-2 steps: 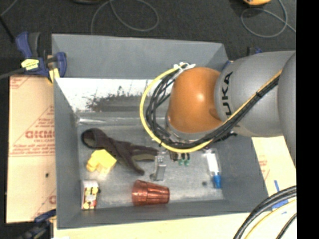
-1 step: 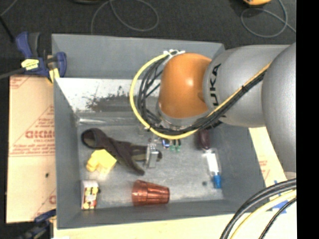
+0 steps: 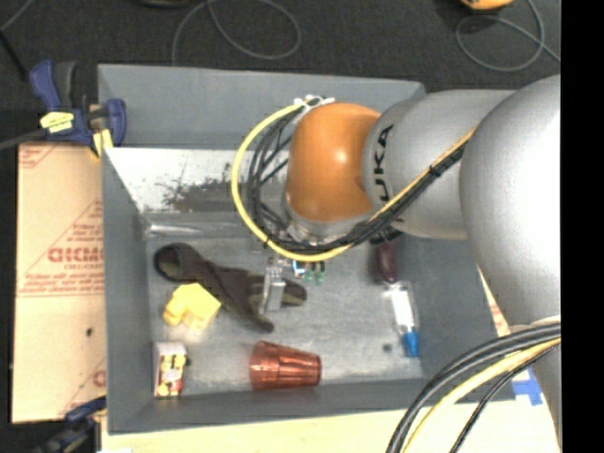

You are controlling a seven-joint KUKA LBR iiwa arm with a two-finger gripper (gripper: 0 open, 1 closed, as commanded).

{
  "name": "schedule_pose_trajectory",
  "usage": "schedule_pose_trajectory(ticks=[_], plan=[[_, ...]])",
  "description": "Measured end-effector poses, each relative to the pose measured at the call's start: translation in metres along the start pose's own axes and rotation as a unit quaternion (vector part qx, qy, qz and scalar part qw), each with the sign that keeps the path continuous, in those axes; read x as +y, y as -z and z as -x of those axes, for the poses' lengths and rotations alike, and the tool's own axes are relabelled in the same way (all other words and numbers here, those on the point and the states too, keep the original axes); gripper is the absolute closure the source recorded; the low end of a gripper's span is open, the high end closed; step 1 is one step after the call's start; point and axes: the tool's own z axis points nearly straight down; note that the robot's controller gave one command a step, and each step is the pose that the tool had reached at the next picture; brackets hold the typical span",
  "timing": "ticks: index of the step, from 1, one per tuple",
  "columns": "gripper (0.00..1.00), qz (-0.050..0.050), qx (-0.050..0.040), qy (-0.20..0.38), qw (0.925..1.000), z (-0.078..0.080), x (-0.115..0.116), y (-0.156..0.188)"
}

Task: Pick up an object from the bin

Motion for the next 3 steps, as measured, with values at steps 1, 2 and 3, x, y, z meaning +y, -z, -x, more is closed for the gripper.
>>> schedule_pose_trajectory(ticks=[1, 2, 3], plan=[[0.00, -0.001, 0.0032, -0.092, 0.9958, -0.003, 0.012, -0.046], [1.00, 0.000, -0.0007, -0.060, 0.9982, -0.013, 0.022, -0.060], [1.00, 0.000, -0.0007, -0.060, 0.9982, -0.013, 0.022, -0.060]])
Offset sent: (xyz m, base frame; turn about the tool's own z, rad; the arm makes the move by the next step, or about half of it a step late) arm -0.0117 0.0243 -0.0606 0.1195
